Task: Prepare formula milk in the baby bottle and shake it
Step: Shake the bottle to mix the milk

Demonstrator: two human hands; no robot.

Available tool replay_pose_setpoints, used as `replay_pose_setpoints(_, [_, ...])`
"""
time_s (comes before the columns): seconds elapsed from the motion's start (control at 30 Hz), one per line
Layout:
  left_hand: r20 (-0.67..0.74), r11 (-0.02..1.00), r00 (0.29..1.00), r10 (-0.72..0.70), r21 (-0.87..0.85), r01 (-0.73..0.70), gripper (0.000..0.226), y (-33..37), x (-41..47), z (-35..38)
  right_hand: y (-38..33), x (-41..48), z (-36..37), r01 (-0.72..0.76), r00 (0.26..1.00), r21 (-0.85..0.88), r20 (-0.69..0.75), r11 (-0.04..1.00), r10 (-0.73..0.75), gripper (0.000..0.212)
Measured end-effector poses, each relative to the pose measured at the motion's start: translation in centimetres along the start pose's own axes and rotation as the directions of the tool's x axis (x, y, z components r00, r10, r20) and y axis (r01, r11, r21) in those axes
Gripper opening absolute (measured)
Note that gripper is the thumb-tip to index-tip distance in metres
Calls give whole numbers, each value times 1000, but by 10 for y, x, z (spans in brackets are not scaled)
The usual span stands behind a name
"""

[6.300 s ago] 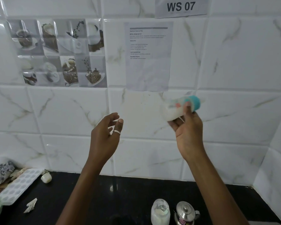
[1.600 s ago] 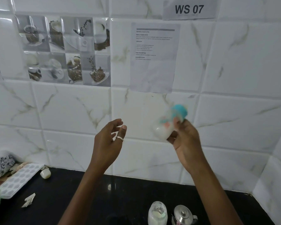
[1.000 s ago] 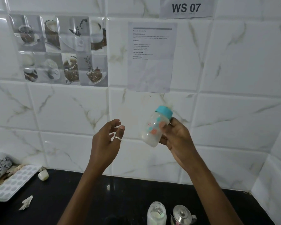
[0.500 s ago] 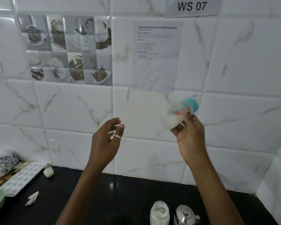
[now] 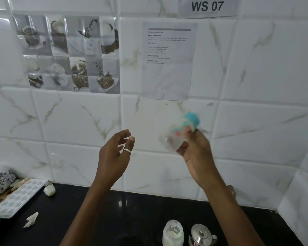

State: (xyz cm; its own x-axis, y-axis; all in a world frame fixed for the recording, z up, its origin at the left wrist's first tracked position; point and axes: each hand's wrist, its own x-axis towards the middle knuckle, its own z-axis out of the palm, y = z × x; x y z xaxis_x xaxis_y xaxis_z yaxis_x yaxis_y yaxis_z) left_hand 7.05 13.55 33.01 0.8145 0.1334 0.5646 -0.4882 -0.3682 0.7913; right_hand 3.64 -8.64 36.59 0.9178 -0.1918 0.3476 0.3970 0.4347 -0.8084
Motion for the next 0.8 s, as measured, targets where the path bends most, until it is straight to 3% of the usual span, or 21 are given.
replay_pose_setpoints(0.07, [8, 1000, 1000, 7, 9, -7, 35, 0, 0, 1, 7, -4, -2, -28, 995, -126, 96, 992, 40, 52])
replay_pose_setpoints(0.13, [12, 1000, 1000, -2, 3, 2, 34, -1, -1, 1, 5, -1, -7, 23, 998, 7, 62, 1000, -24, 47])
replay_pose_setpoints(0.23, [-3, 1000, 1000, -8, 4, 8, 33, -4, -1, -2, 0, 7, -8, 119, 989, 188, -105, 975, -101, 44])
replay_pose_setpoints(0.33, [-2, 1000, 1000, -11, 4, 11, 34, -4, 0, -1, 10, -1, -5, 44, 999, -61, 9, 997, -43, 52])
replay_pose_setpoints(0.43, [23, 1000, 1000, -2, 16, 1, 37, -2, 0, 4, 23, -12, -4, -3, 990, -313, 136, 950, 48, 58])
replay_pose_setpoints(0.8, [118, 1000, 993, 16, -12, -14, 48, -5, -13, 16, 40, -18, 0, 72, 990, -557, 138, 827, 7, 54])
